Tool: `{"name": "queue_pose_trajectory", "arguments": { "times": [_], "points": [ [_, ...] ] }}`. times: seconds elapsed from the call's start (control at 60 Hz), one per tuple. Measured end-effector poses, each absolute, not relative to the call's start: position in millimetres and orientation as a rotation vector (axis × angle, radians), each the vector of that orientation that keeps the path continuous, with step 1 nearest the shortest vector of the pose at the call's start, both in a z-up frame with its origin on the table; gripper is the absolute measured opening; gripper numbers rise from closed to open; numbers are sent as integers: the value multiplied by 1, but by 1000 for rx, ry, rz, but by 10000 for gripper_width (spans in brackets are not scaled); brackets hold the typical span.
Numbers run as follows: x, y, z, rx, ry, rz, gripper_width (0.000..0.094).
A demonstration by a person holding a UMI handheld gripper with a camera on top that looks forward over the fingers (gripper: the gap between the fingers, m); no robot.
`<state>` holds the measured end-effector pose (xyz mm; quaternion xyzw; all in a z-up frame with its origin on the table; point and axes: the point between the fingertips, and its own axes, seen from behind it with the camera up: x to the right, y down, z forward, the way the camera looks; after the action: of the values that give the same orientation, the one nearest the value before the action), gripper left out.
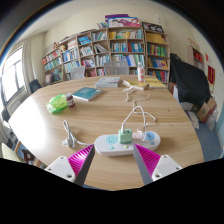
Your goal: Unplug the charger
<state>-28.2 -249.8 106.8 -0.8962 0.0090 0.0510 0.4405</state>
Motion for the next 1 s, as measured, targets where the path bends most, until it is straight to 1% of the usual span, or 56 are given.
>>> {"name": "queue_pose_trajectory", "arguments": {
  "times": [0.067,0.1,0.117,0.15,0.167,0.183,0.233,0.25,0.267,0.3,0.4,0.417,0.55,0.583,0.617,0.683,0.717,0.817,0.883,0.933,1.0],
  "points": [
    [-21,-220,94,-2216,31,108,808],
    [-32,-201,84,-2208,39,104,801],
    [-43,-182,70,-2199,46,98,799],
    [-37,-170,64,-2189,50,84,789],
    [-34,-164,61,-2185,51,76,780],
    [-19,-172,68,-2187,47,72,770],
    [-19,-159,56,-2191,41,74,702],
    [-26,-147,43,-2187,39,83,662],
    [-29,-145,39,-2191,30,98,563],
    [-33,-146,32,-2217,8,106,317],
    [-29,-144,31,-2160,-105,23,287],
    [-29,-144,31,-2157,-96,30,264],
    [-31,-142,30,-2202,-83,112,239],
    [-31,-143,35,-2210,-69,138,240],
    [-30,-141,55,-2170,-53,166,240],
    [-23,-128,110,-2031,-88,142,239],
    [-18,-122,136,-1996,-112,144,238],
    [10,-118,183,-1937,-84,174,236],
    [50,-118,199,-1922,-76,106,237],
    [81,-120,194,-1945,-68,53,237],
    [121,-128,176,-1999,-39,-8,237]
  ]
}}
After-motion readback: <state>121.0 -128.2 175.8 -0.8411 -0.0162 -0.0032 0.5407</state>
